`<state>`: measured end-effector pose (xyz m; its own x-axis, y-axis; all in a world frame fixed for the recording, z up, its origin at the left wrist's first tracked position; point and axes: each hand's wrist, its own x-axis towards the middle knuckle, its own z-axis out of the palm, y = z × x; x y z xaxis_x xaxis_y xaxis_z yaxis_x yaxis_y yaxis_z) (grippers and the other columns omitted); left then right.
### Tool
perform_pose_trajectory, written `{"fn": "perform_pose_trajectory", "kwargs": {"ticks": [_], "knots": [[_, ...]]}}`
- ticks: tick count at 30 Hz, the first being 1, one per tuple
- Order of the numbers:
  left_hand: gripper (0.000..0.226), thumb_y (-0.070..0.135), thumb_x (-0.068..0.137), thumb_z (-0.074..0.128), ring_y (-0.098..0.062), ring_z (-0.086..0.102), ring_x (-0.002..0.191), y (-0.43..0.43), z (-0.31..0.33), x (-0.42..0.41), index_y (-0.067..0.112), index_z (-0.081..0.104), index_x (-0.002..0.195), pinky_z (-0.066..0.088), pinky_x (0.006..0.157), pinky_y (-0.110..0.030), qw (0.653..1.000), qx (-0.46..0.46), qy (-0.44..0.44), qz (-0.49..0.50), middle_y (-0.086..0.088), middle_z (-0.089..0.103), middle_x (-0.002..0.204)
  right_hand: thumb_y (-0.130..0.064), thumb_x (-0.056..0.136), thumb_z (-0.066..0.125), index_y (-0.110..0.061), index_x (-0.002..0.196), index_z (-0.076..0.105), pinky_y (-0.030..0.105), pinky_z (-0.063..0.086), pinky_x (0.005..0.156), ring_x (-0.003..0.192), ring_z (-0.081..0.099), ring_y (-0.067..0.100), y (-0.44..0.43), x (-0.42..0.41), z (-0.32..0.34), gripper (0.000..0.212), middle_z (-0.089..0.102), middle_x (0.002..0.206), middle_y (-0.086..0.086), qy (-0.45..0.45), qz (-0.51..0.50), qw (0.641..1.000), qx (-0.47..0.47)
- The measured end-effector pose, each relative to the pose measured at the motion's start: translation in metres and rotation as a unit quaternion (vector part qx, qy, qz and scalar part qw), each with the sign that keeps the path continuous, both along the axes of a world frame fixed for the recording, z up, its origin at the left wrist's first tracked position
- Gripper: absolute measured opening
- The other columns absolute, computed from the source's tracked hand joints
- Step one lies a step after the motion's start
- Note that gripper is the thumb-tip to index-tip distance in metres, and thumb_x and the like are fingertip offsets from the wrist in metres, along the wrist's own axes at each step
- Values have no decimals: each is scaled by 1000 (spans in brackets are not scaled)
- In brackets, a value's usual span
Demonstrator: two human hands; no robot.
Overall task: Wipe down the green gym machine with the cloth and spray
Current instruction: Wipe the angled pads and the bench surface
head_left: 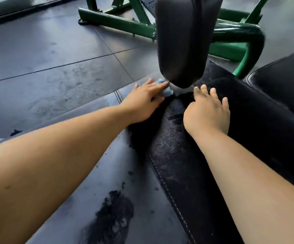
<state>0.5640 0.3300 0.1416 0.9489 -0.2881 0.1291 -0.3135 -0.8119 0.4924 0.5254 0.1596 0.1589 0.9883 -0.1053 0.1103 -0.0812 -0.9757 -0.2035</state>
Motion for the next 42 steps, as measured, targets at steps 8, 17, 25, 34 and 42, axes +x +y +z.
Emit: {"fn": "perform_pose_trajectory", "kwargs": {"ticks": [8,17,25,34,42], "knots": [[48,24,92,35,-32,41,127,-27,13,39,27,37,140,22,111,-43,984,-71,44,160,-9,52,130,-16,96,27,-21,153,25,41,1,121,150,6,16,-2,2,-3,57,15,162,-5,-13,5,1000,13],[65,21,83,71,-13,37,136,-3,9,-49,44,44,137,26,113,-22,996,-74,6,39,13,36,151,-19,95,39,-25,135,56,41,14,120,143,30,20,-6,-8,6,43,43,150,0,-79,29,986,142],[37,50,85,63,-17,44,123,-24,3,-50,24,67,111,32,103,-25,996,-45,-61,55,12,54,133,-10,87,48,-25,108,72,39,28,114,137,37,22,-31,-13,18,35,59,132,0,-129,-58,971,194],[48,50,78,59,-27,45,121,-52,13,21,21,57,117,36,96,-40,931,-24,-4,364,-4,53,125,-11,88,44,-31,108,69,41,22,117,131,43,20,-32,-2,14,37,62,126,-3,-118,-114,971,174],[29,32,85,67,-12,53,114,-29,6,-29,19,72,111,32,100,-11,989,-116,-39,81,4,58,116,-63,83,56,-47,121,59,53,-2,118,147,18,17,-30,-2,5,41,41,148,-13,-48,-41,993,98]]}}
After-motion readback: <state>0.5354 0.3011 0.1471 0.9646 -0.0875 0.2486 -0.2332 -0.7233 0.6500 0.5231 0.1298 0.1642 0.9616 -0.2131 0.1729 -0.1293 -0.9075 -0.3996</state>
